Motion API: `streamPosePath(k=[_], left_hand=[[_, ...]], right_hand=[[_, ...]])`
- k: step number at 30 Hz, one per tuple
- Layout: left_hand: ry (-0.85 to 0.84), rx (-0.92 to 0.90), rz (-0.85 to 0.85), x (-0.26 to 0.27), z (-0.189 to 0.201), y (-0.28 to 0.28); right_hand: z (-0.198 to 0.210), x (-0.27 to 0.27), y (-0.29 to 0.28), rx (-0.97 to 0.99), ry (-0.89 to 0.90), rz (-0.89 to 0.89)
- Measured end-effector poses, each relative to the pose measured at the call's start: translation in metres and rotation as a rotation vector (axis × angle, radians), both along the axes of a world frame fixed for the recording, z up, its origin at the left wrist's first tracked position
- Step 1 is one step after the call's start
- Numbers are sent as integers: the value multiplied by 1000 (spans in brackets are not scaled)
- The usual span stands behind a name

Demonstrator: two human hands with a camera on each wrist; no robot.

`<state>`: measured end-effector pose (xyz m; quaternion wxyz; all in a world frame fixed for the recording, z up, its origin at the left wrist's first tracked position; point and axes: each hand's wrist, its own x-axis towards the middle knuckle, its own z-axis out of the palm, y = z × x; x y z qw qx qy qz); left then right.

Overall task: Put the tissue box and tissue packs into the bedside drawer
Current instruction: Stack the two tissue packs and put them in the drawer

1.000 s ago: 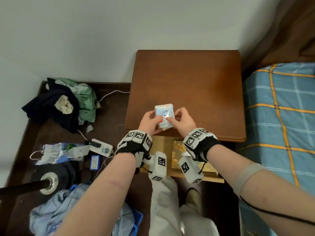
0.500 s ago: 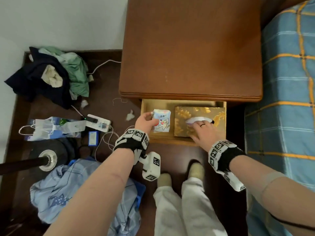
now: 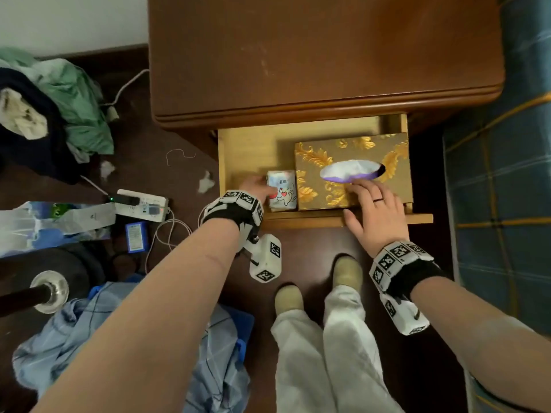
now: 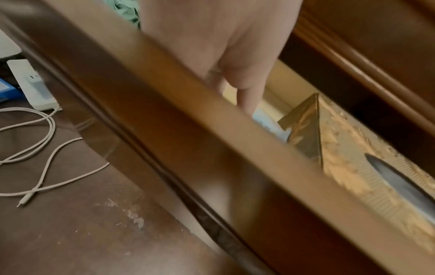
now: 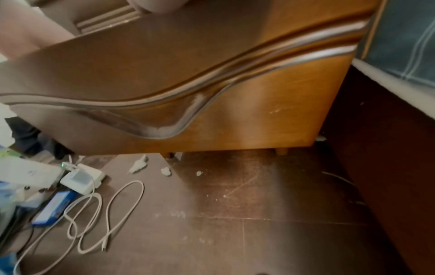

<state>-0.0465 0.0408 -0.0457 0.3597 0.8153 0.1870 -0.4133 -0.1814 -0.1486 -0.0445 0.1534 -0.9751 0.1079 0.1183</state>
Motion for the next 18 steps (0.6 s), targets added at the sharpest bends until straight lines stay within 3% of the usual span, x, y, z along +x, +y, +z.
streamPosePath(k=[13,15,18], left_hand=[[61,211,-224,0,-15,-14],[38,225,-197,4,-15,-14],[-71,185,-5,-1,-4,-6]], right_hand=[[13,-2,-3,102,31,-35],[10,6,-5,206,35,-84],[23,9,-15,323,-25,-275]])
